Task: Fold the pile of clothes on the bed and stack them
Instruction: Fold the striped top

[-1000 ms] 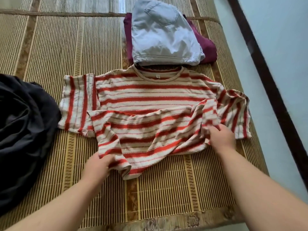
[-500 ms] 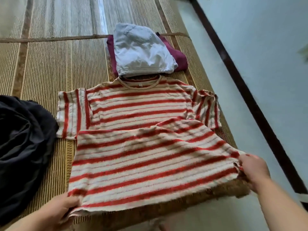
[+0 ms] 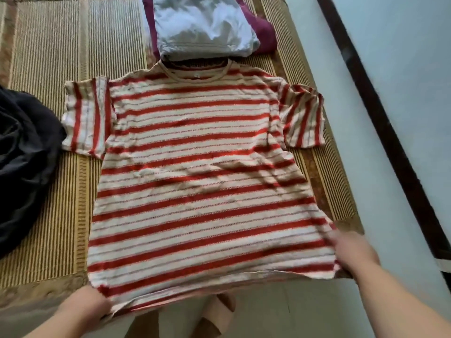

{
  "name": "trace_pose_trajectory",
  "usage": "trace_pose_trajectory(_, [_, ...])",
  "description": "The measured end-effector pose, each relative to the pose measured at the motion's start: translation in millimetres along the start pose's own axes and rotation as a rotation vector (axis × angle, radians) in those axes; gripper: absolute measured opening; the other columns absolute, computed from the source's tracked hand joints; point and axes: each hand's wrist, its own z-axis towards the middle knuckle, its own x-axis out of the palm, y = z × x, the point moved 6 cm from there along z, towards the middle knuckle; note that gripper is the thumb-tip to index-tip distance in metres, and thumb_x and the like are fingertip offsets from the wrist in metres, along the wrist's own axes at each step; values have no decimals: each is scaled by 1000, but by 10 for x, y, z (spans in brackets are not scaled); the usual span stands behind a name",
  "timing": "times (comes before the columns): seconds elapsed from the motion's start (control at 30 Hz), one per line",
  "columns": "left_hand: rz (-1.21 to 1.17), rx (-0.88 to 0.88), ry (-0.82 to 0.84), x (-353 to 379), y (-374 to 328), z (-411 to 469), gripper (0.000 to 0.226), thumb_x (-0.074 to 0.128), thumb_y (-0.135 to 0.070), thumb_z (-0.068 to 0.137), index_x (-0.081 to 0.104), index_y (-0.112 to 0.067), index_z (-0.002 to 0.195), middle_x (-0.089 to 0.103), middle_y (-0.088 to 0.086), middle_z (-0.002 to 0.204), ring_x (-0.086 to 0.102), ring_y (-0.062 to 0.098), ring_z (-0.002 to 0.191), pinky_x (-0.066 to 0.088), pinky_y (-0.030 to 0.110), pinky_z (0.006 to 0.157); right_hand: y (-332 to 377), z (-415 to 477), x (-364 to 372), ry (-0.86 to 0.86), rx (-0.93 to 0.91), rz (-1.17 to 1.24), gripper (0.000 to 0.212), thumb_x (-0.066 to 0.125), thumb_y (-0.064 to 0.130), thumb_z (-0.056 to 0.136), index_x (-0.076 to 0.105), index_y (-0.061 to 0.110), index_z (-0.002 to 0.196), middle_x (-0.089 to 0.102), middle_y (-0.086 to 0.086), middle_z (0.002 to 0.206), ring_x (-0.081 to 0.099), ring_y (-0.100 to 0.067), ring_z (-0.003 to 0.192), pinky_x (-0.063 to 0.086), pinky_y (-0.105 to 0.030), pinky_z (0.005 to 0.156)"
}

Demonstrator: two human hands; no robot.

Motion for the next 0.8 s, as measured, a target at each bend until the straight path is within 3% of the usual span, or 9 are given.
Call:
trace_pose_trajectory(0.1, [-210, -187, -255, -109, 21, 1, 55, 69, -34, 74, 47, -10, 117, 56, 17, 113, 56, 31, 99, 49, 43, 93, 305, -87, 19, -49, -67, -21, 38, 55, 25, 88, 48, 22, 125, 57, -15, 120, 54, -36, 107, 43, -43, 89])
trace_pose_trajectory(0.13, [-262, -248, -383, -197, -4, -30, 63, 71, -38, 70, 42, -9, 118, 53, 20, 111, 53, 36, 101, 48, 47, 92, 461, -107, 20, -68, -131, 3, 46, 58, 27, 87, 45, 24, 131, 56, -12, 118, 54, -35, 106, 44, -44, 90])
trace_pose_trajectory(0.23, [-202, -141, -552, -359, -356, -45, 83, 72, -44, 64, 34, -21, 134, 41, 16, 134, 39, 39, 122, 36, 57, 103, 884, -134, 45, -52, -269, 118, 57, 61, 28, 88, 38, 27, 140, 52, -7, 118, 51, -27, 105, 43, -43, 88])
trace_pose_trajectory(0.33, [-2, 188, -536, -385, -853, 24, 89, 68, -58, 72, 18, -43, 144, 17, 4, 157, 17, 36, 142, 21, 59, 111, 1006, -3, 75, -63, -256, 82, 59, 59, 35, 91, 34, 26, 143, 48, -8, 135, 46, -31, 121, 36, -53, 103])
trace_pose_trajectory(0.43, [138, 398, -463, -299, -1236, 57, 88, 63, -66, 74, 12, -54, 145, 6, -2, 160, 7, 32, 145, 16, 55, 115, 861, 110, 100, -37, -255, 67, 46, 53, 28, 95, 40, 26, 139, 60, -3, 111, 56, -24, 92, 48, -42, 85])
trace_pose_trajectory(0.5, [160, 455, -478, -256, -1394, 20, 83, 60, -69, 75, 15, -56, 143, 8, -2, 159, 9, 31, 144, 18, 53, 116, 672, 131, 134, -16, -256, 26, 52, 50, 20, 96, 35, 28, 144, 62, -2, 110, 54, -22, 85, 46, -35, 75])
trace_pose_trajectory(0.57, [177, 451, -493, -250, -1449, -19, 78, 60, -69, 74, 21, -56, 141, 11, -1, 158, 13, 31, 142, 21, 52, 115, 499, 99, 143, -11, -206, -11, 57, 52, 20, 95, 31, 29, 147, 61, -7, 120, 56, -30, 100, 46, -41, 87])
trace_pose_trajectory(0.67, [229, 439, -498, -280, -1466, -56, 72, 63, -68, 71, 30, -55, 134, 15, -2, 155, 17, 27, 138, 26, 49, 114, 551, 65, 75, -84, -163, -54, 73, 58, 38, 91, 17, 30, 151, 44, -13, 138, 43, -34, 124, 36, -50, 103])
trace_pose_trajectory(0.8, [329, 482, -497, -255, -1416, -71, 79, 57, -74, 71, 18, -54, 137, 10, -2, 151, 17, 25, 132, 30, 46, 111, 1352, -42, 29, -143, -489, -53, 75, 55, 45, 90, 12, 35, 151, 23, -2, 154, 24, -26, 139, 27, -49, 111])
